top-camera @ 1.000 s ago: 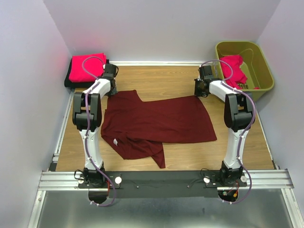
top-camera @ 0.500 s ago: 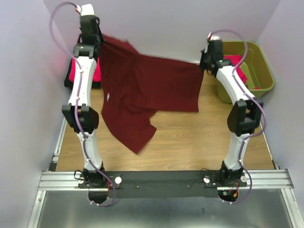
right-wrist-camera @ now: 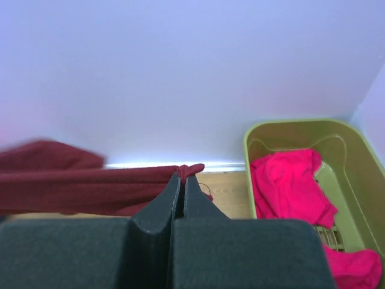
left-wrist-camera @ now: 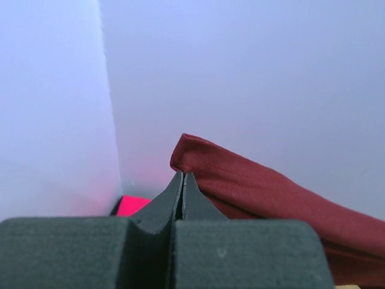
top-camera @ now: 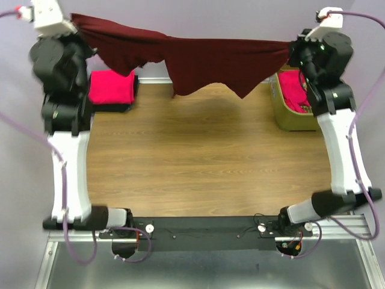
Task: Fold and stack the t-shirts
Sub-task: Flatten the tshirt out
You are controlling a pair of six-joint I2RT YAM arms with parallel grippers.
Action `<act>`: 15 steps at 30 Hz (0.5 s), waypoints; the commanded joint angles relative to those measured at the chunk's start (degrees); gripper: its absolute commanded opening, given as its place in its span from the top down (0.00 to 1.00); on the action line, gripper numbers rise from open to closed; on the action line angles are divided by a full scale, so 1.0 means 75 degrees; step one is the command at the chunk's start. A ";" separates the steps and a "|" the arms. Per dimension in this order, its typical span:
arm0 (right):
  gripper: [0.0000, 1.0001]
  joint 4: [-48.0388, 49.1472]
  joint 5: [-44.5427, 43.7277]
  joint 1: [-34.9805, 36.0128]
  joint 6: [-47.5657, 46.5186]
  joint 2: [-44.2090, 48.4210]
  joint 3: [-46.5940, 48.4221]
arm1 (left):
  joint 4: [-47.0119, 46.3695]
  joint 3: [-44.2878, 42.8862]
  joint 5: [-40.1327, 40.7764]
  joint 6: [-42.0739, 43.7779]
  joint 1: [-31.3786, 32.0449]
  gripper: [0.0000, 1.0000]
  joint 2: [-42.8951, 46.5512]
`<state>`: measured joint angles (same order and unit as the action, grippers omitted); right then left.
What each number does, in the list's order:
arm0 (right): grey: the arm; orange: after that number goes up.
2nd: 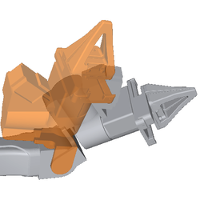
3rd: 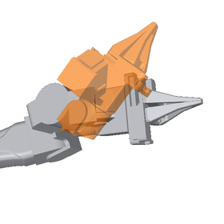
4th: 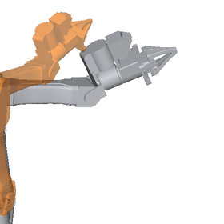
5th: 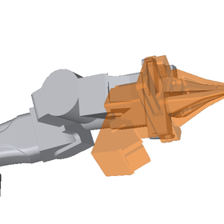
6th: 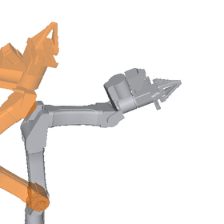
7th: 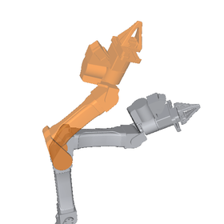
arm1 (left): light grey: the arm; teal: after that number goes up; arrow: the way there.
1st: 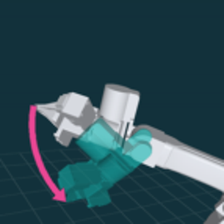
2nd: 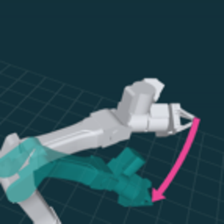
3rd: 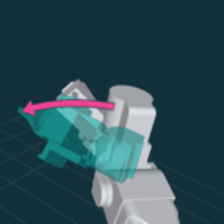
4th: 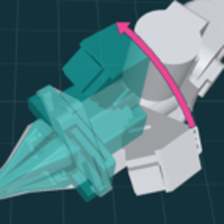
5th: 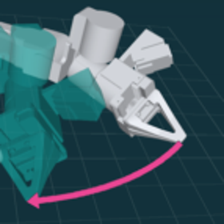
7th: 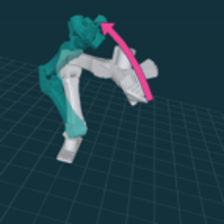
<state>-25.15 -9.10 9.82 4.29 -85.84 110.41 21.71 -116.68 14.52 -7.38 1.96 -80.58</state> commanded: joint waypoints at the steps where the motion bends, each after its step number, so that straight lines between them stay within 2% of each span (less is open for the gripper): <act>1: 0.99 -0.0139 0.0158 -0.0056 -0.0479 0.1306 -0.0833 | -0.1020 0.0779 0.0466 0.0433 -0.0108 1.00 0.1718; 8: 0.96 -0.0128 0.0651 -0.0068 -0.0971 0.3052 -0.1397 | -0.0376 0.0195 0.0852 0.0948 -0.0108 1.00 0.2633; 15: 0.95 -0.0128 0.0511 -0.0056 -0.1369 0.3535 -0.1443 | -0.0411 -0.0169 0.0736 0.1804 -0.0108 1.00 0.2518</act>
<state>-24.91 -0.97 10.13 -1.56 -58.83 101.10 19.46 -117.34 14.68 0.45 1.98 -59.79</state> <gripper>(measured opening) 0.050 0.006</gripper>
